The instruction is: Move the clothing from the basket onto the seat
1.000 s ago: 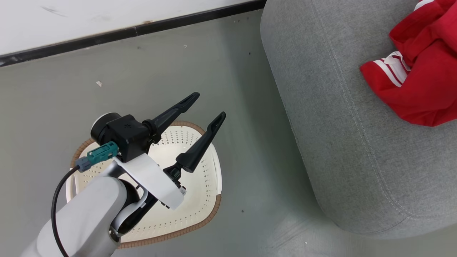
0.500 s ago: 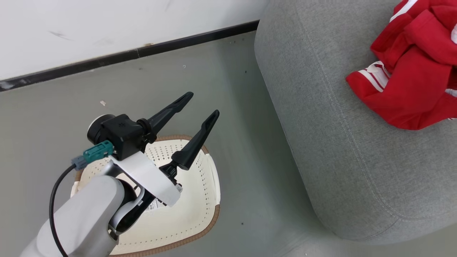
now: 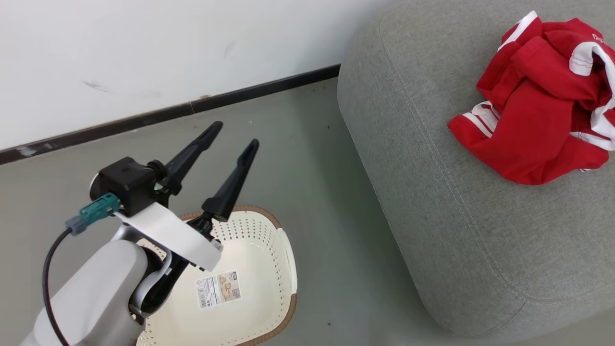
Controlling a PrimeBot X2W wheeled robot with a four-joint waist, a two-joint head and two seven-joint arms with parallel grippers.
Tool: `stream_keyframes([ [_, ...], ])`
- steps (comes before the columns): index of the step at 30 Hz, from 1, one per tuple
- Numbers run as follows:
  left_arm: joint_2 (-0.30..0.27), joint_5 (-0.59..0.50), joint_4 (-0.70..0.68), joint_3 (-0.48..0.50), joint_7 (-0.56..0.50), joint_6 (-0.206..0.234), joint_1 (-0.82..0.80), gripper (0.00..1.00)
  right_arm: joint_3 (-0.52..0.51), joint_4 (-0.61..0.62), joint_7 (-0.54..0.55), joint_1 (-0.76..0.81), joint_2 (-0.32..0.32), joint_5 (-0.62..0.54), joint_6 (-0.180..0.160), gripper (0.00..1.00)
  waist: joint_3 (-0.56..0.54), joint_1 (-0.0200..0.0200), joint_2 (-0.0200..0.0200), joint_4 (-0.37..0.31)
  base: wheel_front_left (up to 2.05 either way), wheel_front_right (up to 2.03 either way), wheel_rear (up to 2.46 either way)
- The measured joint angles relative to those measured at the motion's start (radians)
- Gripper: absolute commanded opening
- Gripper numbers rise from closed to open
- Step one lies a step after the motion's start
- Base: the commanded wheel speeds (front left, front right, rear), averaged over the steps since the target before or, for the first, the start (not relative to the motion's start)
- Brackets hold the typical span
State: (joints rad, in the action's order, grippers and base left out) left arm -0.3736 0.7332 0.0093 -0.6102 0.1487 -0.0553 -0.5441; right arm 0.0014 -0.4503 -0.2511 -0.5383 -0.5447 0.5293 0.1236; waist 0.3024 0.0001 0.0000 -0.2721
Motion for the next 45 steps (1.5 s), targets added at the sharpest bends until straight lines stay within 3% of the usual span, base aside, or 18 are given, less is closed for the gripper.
stream_keyframes([
  [8,-0.01,0.029,0.043,0.066,0.047,0.05,0.07,1.0,0.04,0.171,-0.001,-0.001,0.06,-0.026,0.0,1.0,-0.064,0.0,0.0,0.026,0.0,0.0,0.0],
  [23,-0.025,0.056,0.078,0.161,0.083,0.13,0.196,1.0,0.179,0.306,-0.001,0.065,0.151,-0.066,0.0,1.0,-0.147,0.0,0.0,0.109,0.0,0.0,0.0],
  [32,-0.021,0.048,0.105,0.212,0.095,0.184,0.275,1.0,0.213,0.318,-0.001,0.17,0.21,-0.084,0.0,1.0,-0.188,0.0,0.0,0.171,0.0,0.0,0.0],
  [45,0.032,0.068,0.124,0.268,0.1,0.199,0.379,1.0,0.217,0.32,-0.001,0.309,0.284,-0.139,0.0,1.0,-0.237,0.0,0.0,0.248,0.0,0.0,0.0],
])
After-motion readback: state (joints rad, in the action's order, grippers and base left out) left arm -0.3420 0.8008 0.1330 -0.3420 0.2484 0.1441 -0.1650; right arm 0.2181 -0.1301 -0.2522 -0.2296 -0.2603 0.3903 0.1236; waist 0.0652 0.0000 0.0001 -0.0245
